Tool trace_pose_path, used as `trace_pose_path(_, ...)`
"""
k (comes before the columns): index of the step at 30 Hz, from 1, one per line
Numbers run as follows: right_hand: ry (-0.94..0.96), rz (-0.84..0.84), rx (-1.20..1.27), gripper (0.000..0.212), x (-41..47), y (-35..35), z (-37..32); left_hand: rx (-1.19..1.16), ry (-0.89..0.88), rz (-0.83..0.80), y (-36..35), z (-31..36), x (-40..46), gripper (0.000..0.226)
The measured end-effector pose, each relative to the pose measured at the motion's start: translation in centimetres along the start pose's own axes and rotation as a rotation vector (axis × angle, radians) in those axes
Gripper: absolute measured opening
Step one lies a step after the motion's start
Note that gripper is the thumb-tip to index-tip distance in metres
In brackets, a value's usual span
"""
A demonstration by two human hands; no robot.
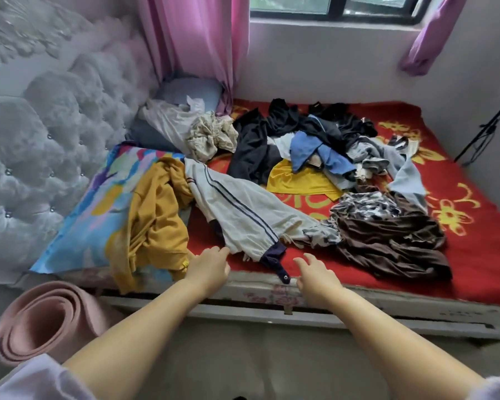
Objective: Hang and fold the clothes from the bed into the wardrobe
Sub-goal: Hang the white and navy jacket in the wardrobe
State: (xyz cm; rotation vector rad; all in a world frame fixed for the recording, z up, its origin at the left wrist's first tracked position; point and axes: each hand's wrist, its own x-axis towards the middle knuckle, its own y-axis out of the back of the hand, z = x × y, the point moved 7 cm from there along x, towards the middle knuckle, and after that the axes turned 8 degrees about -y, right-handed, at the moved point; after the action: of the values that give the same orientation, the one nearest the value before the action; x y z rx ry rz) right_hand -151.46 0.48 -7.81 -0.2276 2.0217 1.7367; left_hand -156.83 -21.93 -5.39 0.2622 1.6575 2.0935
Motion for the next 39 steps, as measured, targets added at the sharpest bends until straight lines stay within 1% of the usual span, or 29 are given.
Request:
trace_pose_path(4, 0.011, -0.042, -0.010, 0.048, 6.1, 1.0, -0.6, -0.069, 0.059, -0.069, -1.5, -2.4, 5.3, 0.039)
trace_pose_path(8, 0.070, -0.051, -0.012, 0.048, 14.0, 2.7, -1.5, -0.135, 0.135, -0.094, -2.3, -5.5, 11.4, 0.042)
trace_pose_path(12, 0.134, -0.086, -0.045, 0.045, 21.5, 4.3, -3.5, -0.196, 0.246, -0.118, -2.6, -8.7, 17.0, 0.038)
trace_pose_path(18, 0.245, -0.187, -0.086, 0.040, 32.8, 4.0, -9.1, -0.275, 0.378, -0.145, -4.4, -15.4, 23.8, 0.032)
trace_pose_path(20, 0.251, -0.211, -0.079, 0.045, 36.4, 3.8, -11.6, -0.281, 0.411, -0.139, -5.5, -18.5, 26.4, 0.032)
trace_pose_path(22, 0.249, -0.228, -0.064, 0.049, 40.0, 3.6, -14.3, -0.295, 0.422, -0.130, -6.5, -21.7, 29.8, 0.038)
trace_pose_path(25, 0.242, -0.207, -0.006, 0.050, 46.0, 2.9, -18.7, -0.268, 0.424, -0.085, -7.7, -26.4, 36.0, 0.046)
trace_pose_path(27, 0.224, -0.123, 0.063, 0.052, 49.9, 2.3, -21.5, -0.222, 0.446, -0.024, -8.3, -29.3, 39.8, 0.052)
trace_pose_path(30, 0.177, 0.020, 0.136, 0.062, 54.6, 0.6, -25.0, -0.143, 0.487, 0.061, -10.0, -33.5, 43.7, 0.065)
trace_pose_path(32, 0.093, 0.001, 0.189, 0.068, 56.8, -1.9, -26.2, -0.162, 0.538, 0.098, -11.6, -36.0, 45.0, 0.075)
trace_pose_path(34, -0.023, -0.077, 0.254, 0.061, 57.8, -5.1, -26.3, -0.227, 0.606, 0.121, -13.4, -37.6, 45.3, 0.086)
trace_pose_path(35, -0.039, -0.078, 0.237, 0.054, 57.8, -6.4, -26.3, -0.216, 0.618, 0.131, -14.0, -37.9, 45.3, 0.090)
trace_pose_path(37, 0.004, 0.014, 0.162, 0.033, 57.3, -7.3, -26.3, -0.170, 0.611, 0.140, -14.4, -37.9, 45.2, 0.095)
trace_pose_path(38, 0.022, 0.055, 0.163, 0.022, 57.2, -7.3, -26.3, -0.199, 0.618, 0.143, -14.2, -37.9, 45.2, 0.094)
trace_pose_path(39, 0.024, 0.054, 0.182, 0.016, 57.2, -7.1, -26.1, -0.277, 0.650, 0.137, -14.2, -38.1, 45.3, 0.091)
